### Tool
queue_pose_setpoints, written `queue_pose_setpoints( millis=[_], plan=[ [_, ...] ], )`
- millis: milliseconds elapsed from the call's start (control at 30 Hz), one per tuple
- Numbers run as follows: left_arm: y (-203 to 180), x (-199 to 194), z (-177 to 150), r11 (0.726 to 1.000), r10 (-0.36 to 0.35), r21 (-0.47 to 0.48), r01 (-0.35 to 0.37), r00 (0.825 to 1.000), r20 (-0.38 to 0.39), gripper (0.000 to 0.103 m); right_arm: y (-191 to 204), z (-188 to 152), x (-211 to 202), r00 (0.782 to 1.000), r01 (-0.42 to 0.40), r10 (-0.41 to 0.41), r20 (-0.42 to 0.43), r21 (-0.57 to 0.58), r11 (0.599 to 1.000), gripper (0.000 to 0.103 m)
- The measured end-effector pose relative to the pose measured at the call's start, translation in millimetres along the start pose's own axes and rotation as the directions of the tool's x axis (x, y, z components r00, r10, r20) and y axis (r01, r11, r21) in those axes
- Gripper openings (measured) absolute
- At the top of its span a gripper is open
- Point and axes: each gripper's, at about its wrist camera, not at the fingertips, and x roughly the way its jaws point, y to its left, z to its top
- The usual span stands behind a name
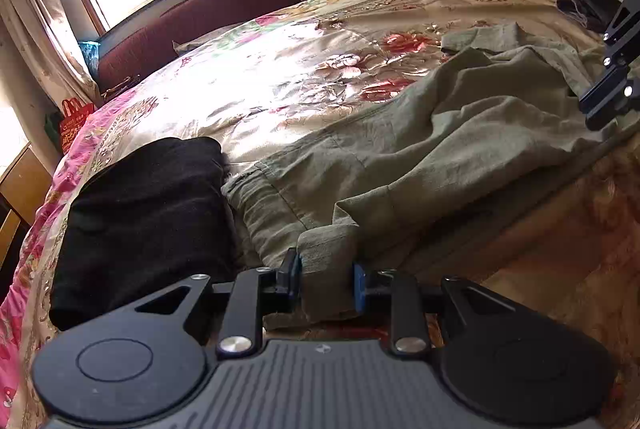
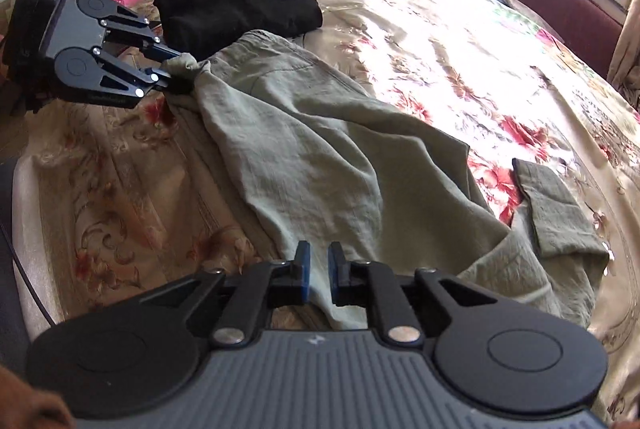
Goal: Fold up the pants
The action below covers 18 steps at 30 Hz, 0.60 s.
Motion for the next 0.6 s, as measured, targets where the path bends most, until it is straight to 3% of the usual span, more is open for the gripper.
queue_pose_setpoints(
  millis=[33,67,200,267,333,433,467,533,600],
  plan=[
    [3,0,3,1.000,0.001,-0.006,-0.001,1.000,0.012,0.042,3,4,5,1.000,0.000,0.000,0.009,-0.027,1.000,0.035],
    [5,0,7,1.000,0.006,-0.006,-0.006,1.000,0.021,0.042,7,8,12,1.000,0.001,0.000,0.016,-0.059,0.998,0.039],
    [19,-2,23,1.000,0.013,-0.012,-0.013,0.998,0.065,0.041,15,23,36,0.999,0.012,-0.008,0.033,-0.121,0.993,0.040],
    [25,0,30,1.000,0.023,-0.009,-0.022,0.997,0.074,0.041,15,30,44,1.000,-0.006,0.008,0.017,-0.111,0.994,0.034],
    [31,5,39,1.000,0.030,-0.008,-0.030,0.996,0.081,0.040,8,36,44,0.999,-0.051,0.052,0.011,-0.050,0.997,0.009],
    [38,12,53,1.000,0.022,-0.018,-0.020,0.995,0.099,0.039,1,43,32,0.998,-0.050,0.051,0.048,-0.023,0.998,0.010],
    [39,13,57,1.000,0.022,-0.019,-0.020,0.994,0.108,0.039,3,45,27,0.997,-0.039,0.041,0.065,-0.035,0.999,0.019],
    [40,11,62,1.000,0.025,-0.017,-0.024,0.992,0.123,0.039,5,45,23,0.996,-0.047,0.050,0.069,-0.051,0.998,0.055],
    [40,10,63,0.999,0.030,-0.015,-0.029,0.991,0.127,0.039,8,41,23,0.994,-0.079,0.083,0.076,-0.061,0.995,0.057]
  ],
)
